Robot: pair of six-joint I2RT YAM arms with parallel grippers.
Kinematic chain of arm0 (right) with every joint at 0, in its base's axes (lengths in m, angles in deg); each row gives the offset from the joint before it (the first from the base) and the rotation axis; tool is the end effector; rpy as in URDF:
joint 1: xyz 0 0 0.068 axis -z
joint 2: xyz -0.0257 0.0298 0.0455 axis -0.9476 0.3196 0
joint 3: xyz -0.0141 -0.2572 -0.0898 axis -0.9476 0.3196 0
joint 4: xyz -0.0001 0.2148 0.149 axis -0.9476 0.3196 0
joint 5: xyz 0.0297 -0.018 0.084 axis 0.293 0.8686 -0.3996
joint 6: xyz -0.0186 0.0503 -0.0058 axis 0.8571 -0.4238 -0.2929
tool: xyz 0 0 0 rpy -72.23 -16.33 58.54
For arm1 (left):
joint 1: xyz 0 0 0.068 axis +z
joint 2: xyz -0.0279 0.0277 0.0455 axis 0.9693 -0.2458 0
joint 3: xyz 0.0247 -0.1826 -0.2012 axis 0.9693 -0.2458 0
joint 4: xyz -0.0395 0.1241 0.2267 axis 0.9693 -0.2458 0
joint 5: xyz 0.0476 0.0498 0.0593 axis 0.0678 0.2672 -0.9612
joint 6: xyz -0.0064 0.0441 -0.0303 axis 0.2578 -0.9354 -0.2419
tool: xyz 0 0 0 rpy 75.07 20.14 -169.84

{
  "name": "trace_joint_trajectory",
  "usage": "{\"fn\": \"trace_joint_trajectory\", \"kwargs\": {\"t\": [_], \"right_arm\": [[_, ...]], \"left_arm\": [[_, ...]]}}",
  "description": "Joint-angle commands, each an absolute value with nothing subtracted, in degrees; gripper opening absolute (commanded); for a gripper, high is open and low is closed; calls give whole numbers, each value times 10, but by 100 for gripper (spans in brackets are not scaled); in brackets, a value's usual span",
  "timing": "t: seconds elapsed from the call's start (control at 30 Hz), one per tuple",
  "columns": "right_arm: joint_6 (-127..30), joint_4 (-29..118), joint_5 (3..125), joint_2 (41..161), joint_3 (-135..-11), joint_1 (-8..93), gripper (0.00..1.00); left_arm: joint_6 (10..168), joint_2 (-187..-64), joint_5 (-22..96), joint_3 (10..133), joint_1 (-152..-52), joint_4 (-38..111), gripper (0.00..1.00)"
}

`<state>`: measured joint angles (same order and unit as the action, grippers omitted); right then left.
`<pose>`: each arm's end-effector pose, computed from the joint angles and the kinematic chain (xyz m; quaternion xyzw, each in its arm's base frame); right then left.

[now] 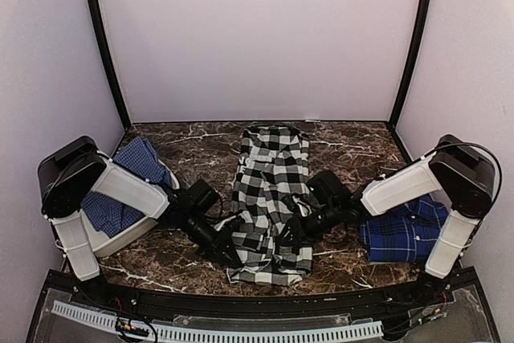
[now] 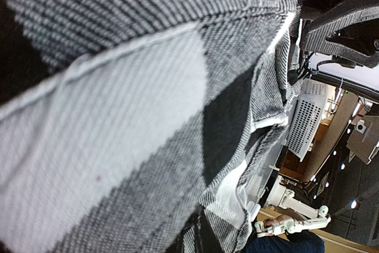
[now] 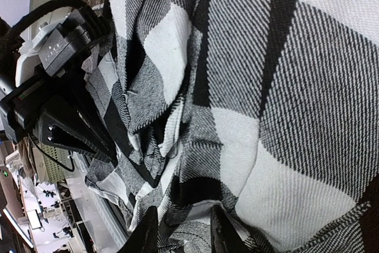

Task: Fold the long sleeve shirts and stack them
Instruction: Move the rectangle-folded shirt to the center of the board, then pick up the rectangle-folded shirt from the center of the board.

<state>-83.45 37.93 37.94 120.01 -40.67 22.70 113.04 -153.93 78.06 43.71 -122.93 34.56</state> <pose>0.1940 0.2501 0.1205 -0.1515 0.8947 0.4187 0.0344 0.1900 -0.2448 0.1034 -0.1941 -0.8621 0.4595 0.0896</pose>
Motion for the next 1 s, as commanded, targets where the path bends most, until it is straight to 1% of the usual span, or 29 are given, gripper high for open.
{"fn": "trace_joint_trajectory", "kwargs": {"t": [0.0, 0.17, 0.3, 0.5, 0.7, 0.83, 0.97], "right_arm": [[-817, 399, 406, 1220, -411, 257, 28], [-770, 438, 409, 1230, -456, 288, 28], [-751, 475, 399, 1198, -470, 290, 29], [-762, 492, 391, 1117, -434, 251, 32], [-800, 485, 408, 1051, -368, 230, 33], [-816, 458, 411, 1045, -333, 230, 34], [-823, 443, 418, 1063, -313, 230, 33]], "left_arm": [[1114, -1561, 711, 475, -1232, 293, 7], [1130, -1582, 697, 521, -1232, 294, 6], [1130, -1567, 715, 541, -1232, 286, 6], [1124, -1527, 760, 530, -1235, 295, 6], [1142, -1526, 795, 513, -1249, 340, 7], [1137, -1535, 798, 498, -1251, 354, 6], [1120, -1549, 782, 489, -1252, 329, 6]]}}
